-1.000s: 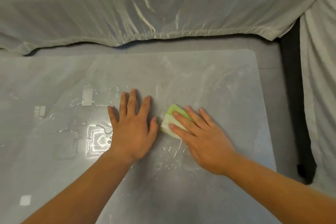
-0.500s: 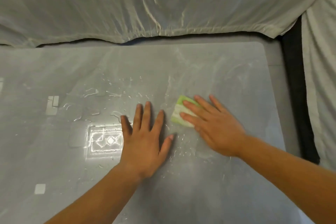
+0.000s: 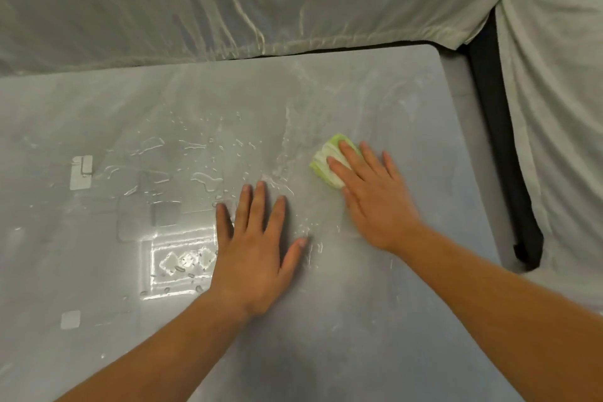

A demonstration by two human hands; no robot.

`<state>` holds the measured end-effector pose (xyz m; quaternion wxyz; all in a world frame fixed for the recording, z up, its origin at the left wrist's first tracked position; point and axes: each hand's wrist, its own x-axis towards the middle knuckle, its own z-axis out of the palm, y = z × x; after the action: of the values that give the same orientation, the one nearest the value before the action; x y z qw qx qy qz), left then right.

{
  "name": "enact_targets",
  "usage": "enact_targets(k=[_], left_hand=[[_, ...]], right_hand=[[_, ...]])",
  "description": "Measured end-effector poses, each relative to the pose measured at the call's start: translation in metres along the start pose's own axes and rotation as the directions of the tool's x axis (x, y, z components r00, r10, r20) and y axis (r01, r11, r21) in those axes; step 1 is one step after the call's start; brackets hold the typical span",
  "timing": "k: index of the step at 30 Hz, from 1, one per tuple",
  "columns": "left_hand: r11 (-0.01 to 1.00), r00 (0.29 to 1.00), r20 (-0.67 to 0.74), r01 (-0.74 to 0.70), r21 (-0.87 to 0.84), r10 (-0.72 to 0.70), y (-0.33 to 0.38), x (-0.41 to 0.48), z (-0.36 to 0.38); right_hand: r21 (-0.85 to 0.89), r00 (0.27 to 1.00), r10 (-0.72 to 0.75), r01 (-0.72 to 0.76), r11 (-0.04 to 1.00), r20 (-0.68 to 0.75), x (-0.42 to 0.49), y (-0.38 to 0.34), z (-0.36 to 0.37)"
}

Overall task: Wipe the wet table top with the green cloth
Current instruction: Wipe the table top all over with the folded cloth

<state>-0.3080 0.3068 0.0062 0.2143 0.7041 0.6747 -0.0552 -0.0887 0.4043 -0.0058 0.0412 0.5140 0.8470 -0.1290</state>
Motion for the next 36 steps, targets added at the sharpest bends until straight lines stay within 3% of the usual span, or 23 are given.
enact_targets(k=[2,3,6,9,10,13,15,18,21,27,29,33,34,36], left_hand=[[1.000,1.000,-0.015,-0.004,-0.012,0.004,-0.001,-0.002,0.000],[1.000,1.000,-0.020,-0.008,-0.014,0.008,-0.001,-0.004,0.000],[0.999,1.000,-0.023,-0.006,-0.031,0.005,0.000,-0.008,0.000],[0.999,1.000,-0.011,0.000,-0.040,0.000,0.003,-0.013,0.001],[0.999,1.000,-0.016,0.002,-0.037,-0.003,0.004,-0.012,0.001],[0.999,0.999,-0.050,0.017,-0.028,-0.019,0.010,-0.002,0.003],[0.999,0.997,-0.069,0.014,-0.037,-0.017,0.017,0.007,0.003],[0.998,0.996,-0.090,0.006,-0.068,-0.012,0.029,0.014,0.004],[0.999,0.997,-0.075,0.012,-0.037,-0.015,0.036,0.009,0.010],[0.999,0.992,-0.118,0.044,-0.024,-0.047,0.052,0.009,0.020],[0.999,0.992,-0.122,0.038,-0.015,-0.039,0.063,0.006,0.023],[0.999,0.996,-0.083,0.018,0.027,-0.015,0.083,0.008,0.027],[0.999,0.998,-0.067,0.023,0.047,-0.020,0.086,0.010,0.028],[0.996,0.998,-0.041,0.049,0.074,-0.046,0.091,0.014,0.027]], right_hand=[[0.026,0.986,0.158,-0.157,0.987,-0.055,-0.001,-0.026,0.007],[0.009,0.983,0.170,-0.170,0.985,-0.069,-0.013,-0.038,0.015],[-0.036,0.999,0.013,-0.015,0.999,-0.043,-0.059,-0.052,0.031],[-0.097,0.988,-0.150,0.153,0.983,0.032,-0.063,-0.018,0.020],[-0.107,0.992,-0.122,0.124,0.986,0.025,-0.051,-0.004,0.014],[-0.012,0.988,0.148,-0.149,0.989,-0.044,-0.003,0.015,-0.002],[0.011,0.972,0.212,-0.212,0.977,-0.099,-0.001,0.001,0.005],[-0.079,0.996,-0.016,0.009,0.997,-0.090,-0.062,-0.020,0.029],[-0.085,0.986,-0.168,0.168,0.982,0.009,-0.091,0.005,0.027],[0.015,0.973,0.215,-0.214,0.977,-0.086,-0.035,0.042,0.008],[-0.023,0.982,0.165,-0.167,0.986,-0.093,-0.062,0.030,0.020],[-0.052,0.989,-0.148,0.149,0.988,0.009,-0.106,0.055,0.024],[-0.063,0.988,-0.155,0.155,0.986,0.011,-0.097,0.070,0.018],[-0.038,1.000,-0.028,0.027,0.999,-0.015,-0.066,0.093,0.004]])
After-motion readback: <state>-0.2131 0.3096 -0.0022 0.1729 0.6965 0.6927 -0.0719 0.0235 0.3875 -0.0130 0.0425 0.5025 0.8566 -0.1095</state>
